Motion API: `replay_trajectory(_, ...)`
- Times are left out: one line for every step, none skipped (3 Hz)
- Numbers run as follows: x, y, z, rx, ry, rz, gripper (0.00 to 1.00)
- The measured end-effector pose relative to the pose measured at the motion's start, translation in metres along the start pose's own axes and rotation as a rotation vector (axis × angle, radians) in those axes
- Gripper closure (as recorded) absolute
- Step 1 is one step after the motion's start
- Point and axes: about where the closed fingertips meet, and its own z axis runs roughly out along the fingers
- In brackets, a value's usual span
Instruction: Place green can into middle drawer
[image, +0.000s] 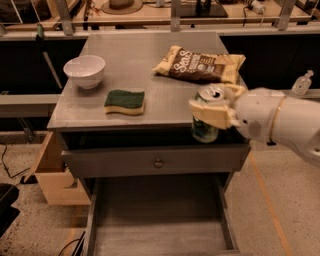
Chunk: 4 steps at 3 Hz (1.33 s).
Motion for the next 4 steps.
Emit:
replay_trajectory(0.057, -0.016, -0.044, 0.018, 0.006, 0.065, 1.0)
replay_trajectory(0.057, -0.016, -0.044, 0.018, 0.006, 0.064, 1.0)
replay_trajectory(0.056, -0.012, -0.039, -0.019, 0.016, 0.039, 1.0)
replay_trajectory(0.086, -0.007, -0.035, -0.059, 0.015, 0.036, 1.0)
